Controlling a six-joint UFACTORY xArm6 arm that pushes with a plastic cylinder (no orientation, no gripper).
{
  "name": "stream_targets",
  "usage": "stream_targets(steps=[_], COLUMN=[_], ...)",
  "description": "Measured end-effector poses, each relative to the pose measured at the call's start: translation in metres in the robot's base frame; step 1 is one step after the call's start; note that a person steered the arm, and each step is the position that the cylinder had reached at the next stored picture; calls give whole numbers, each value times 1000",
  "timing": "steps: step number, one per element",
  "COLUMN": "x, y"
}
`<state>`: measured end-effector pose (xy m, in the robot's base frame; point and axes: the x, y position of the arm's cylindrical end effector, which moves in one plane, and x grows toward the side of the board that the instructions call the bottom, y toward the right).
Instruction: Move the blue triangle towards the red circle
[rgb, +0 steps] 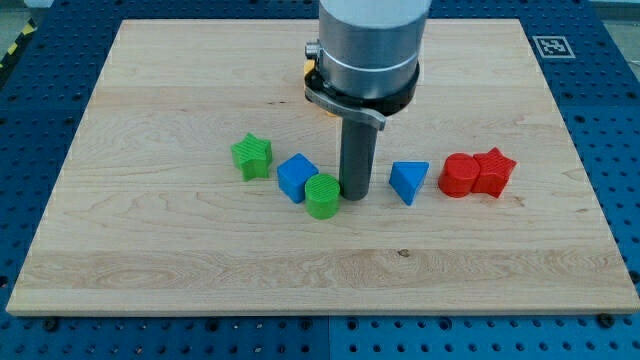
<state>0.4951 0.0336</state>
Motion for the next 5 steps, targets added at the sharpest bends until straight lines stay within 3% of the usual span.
stream_targets(steps=[3, 4, 5], x=[4, 4, 11], y=[36, 35, -2])
